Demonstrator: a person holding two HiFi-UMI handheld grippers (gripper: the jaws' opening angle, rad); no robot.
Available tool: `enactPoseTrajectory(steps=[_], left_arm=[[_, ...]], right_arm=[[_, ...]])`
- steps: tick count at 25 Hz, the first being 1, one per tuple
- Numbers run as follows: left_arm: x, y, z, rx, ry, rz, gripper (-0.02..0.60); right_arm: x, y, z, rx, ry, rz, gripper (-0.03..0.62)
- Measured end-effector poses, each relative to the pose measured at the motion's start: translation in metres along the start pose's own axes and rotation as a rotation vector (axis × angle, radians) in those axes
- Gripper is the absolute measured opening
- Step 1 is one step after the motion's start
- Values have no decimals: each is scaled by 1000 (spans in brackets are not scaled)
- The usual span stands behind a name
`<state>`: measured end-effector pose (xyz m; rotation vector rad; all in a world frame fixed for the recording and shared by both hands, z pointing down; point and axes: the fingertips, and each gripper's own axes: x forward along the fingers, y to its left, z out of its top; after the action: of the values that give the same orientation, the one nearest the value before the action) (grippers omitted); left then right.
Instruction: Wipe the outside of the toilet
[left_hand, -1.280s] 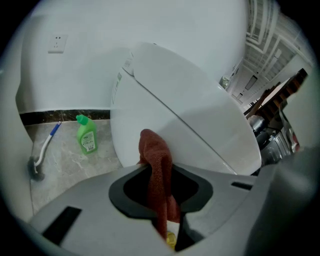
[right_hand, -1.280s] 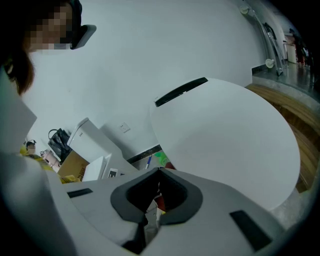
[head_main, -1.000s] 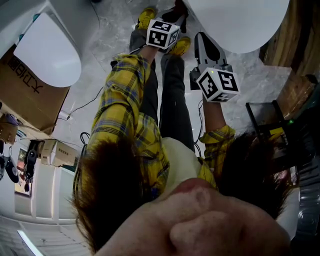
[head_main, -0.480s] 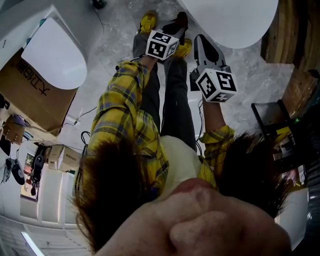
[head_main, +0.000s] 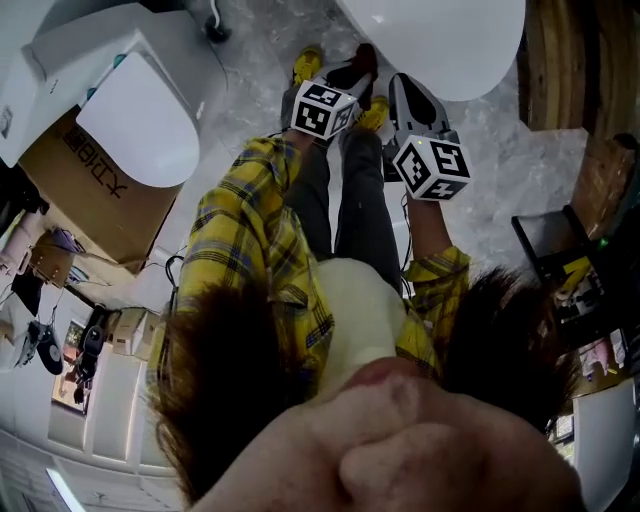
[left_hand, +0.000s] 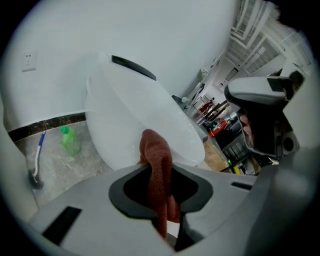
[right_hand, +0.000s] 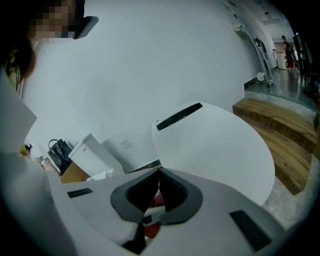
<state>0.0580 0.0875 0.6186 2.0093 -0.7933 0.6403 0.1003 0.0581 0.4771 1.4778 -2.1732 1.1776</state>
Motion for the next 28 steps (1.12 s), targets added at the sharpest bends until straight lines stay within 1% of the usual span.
enactPoseTrajectory(steps=[5, 7, 12, 16, 19, 28], left_arm=[[-20, -20, 11, 40, 30, -21, 84], [-30, -25, 18, 47, 28, -22, 84], [-57, -41, 52, 94, -30, -21, 84], [-76, -56, 84, 149, -77, -36, 84], [-91, -65, 106, 171, -121, -34, 84], [-131, -100, 146, 230, -189, -55, 84]], right_arm=[[-12, 4, 18, -3, -8, -5, 26], [-18, 8, 26, -14, -9, -3, 26], [-32, 15, 48, -47, -24, 3, 25], [-41, 18, 61, -53, -36, -3, 25], [-49, 23, 67, -57, -41, -3, 26], [-71, 28, 87, -42, -71, -18, 25]])
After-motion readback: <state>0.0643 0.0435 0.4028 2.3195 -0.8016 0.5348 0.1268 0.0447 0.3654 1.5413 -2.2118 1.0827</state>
